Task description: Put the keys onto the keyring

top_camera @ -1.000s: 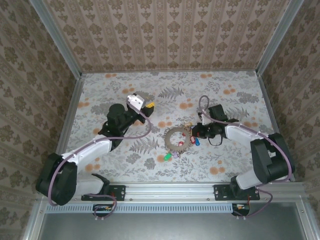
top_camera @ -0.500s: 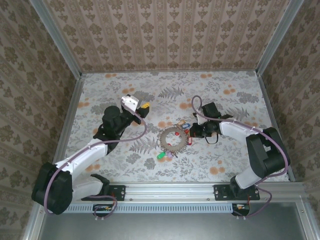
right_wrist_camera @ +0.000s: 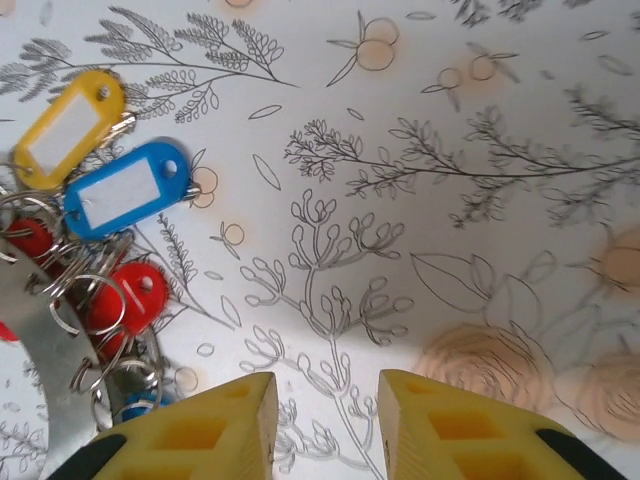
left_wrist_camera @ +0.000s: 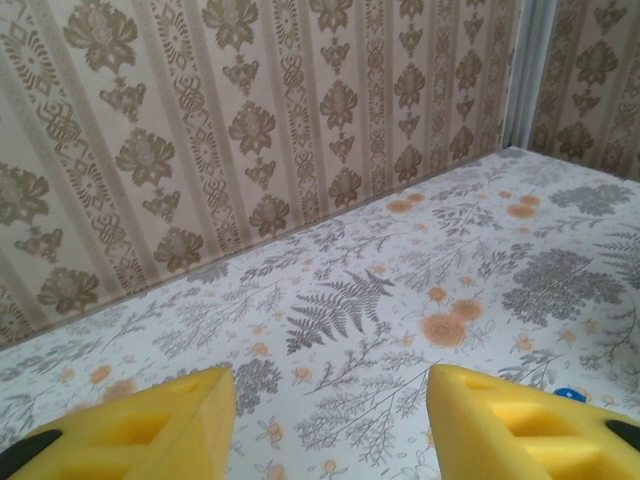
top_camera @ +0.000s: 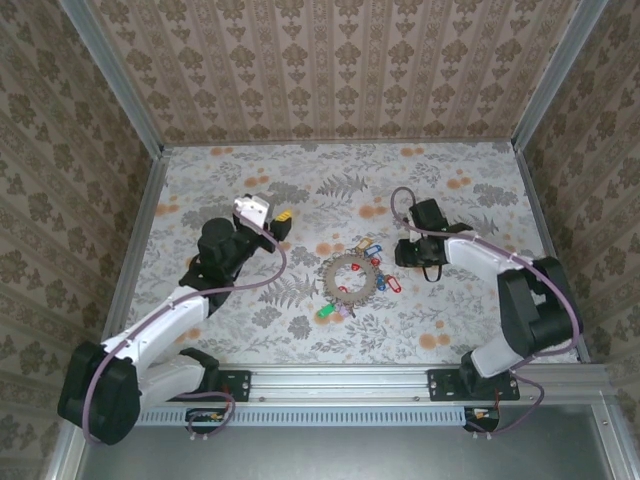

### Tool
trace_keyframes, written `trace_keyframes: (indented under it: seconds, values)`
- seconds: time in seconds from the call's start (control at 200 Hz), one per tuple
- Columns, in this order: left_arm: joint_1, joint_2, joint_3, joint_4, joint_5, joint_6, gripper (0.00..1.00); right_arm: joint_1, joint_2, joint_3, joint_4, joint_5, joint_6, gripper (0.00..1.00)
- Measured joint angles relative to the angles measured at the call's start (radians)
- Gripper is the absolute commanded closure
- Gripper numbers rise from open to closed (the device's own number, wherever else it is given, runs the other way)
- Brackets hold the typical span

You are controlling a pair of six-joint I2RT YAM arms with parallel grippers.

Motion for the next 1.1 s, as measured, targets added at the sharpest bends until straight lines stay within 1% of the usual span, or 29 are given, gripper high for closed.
trace_keyframes:
  seconds: [0.095,0.135,0.155,0.17,0.18,0.2,0.23,0.245,0.295,0.375,0.465,0.475,0.545,0.645,0.785,0.945,1.025,1.1]
  values:
    - [0.006,-0.017,-0.007,-0.029,-0.015,0.002,0.43,0.0,-0.142,-0.069,0.061,0.078,0.001,0.56]
    - [0.009,-0.026,-0.01,-0.045,-0.024,0.002,0.41,0.002,-0.203,-0.093,0.092,0.121,-0.006,0.51]
    - [0.011,-0.031,-0.012,-0.053,-0.029,0.002,0.41,0.002,-0.237,-0.104,0.11,0.147,-0.011,0.47]
    - [0.013,-0.034,-0.014,-0.057,-0.032,0.002,0.4,0.002,-0.257,-0.112,0.125,0.164,-0.018,0.33]
    - [0.013,-0.036,-0.015,-0.058,-0.037,0.003,0.4,0.002,-0.274,-0.117,0.137,0.18,-0.016,0.27]
    - [0.016,-0.04,-0.018,-0.061,-0.043,0.002,0.38,0.001,-0.296,-0.127,0.158,0.2,-0.034,0.21]
    - [0.02,-0.047,-0.023,-0.068,-0.055,0.001,0.35,-0.001,-0.337,-0.146,0.201,0.24,-0.05,0.03]
    - [0.022,-0.051,-0.025,-0.072,-0.062,0.002,0.34,-0.002,-0.352,-0.154,0.217,0.258,-0.055,0.01]
    - [0.036,-0.063,-0.036,-0.082,-0.085,-0.003,0.31,-0.01,-0.394,-0.188,0.286,0.311,-0.09,0.0]
    - [0.076,-0.085,-0.058,-0.11,-0.13,-0.013,0.22,-0.038,-0.419,-0.246,0.392,0.367,-0.146,0.0]
    - [0.126,-0.118,-0.084,-0.148,-0.195,-0.027,0.01,-0.083,-0.41,-0.322,0.507,0.409,-0.199,0.0]
    - [0.132,-0.122,-0.088,-0.151,-0.201,-0.035,0.0,-0.087,-0.409,-0.33,0.519,0.412,-0.203,0.0]
    - [0.172,-0.161,-0.113,-0.177,-0.236,-0.037,0.0,-0.115,-0.384,-0.379,0.593,0.42,-0.228,0.0]
    - [0.238,-0.21,-0.138,-0.205,-0.258,-0.037,0.0,-0.152,-0.315,-0.413,0.688,0.411,-0.247,0.0]
    - [0.317,-0.251,-0.155,-0.23,-0.268,-0.044,0.0,-0.178,-0.212,-0.426,0.818,0.36,-0.277,0.0]
    - [0.333,-0.256,-0.18,-0.225,-0.267,-0.051,0.0,-0.201,-0.147,-0.435,0.982,0.259,-0.287,0.01]
    - [0.333,-0.256,-0.182,-0.224,-0.267,-0.051,0.0,-0.212,-0.093,-0.455,1.106,0.204,-0.29,0.01]
    - [0.334,-0.255,-0.188,-0.212,-0.268,-0.051,0.0,-0.214,-0.009,-0.496,1.238,0.167,-0.298,0.0]
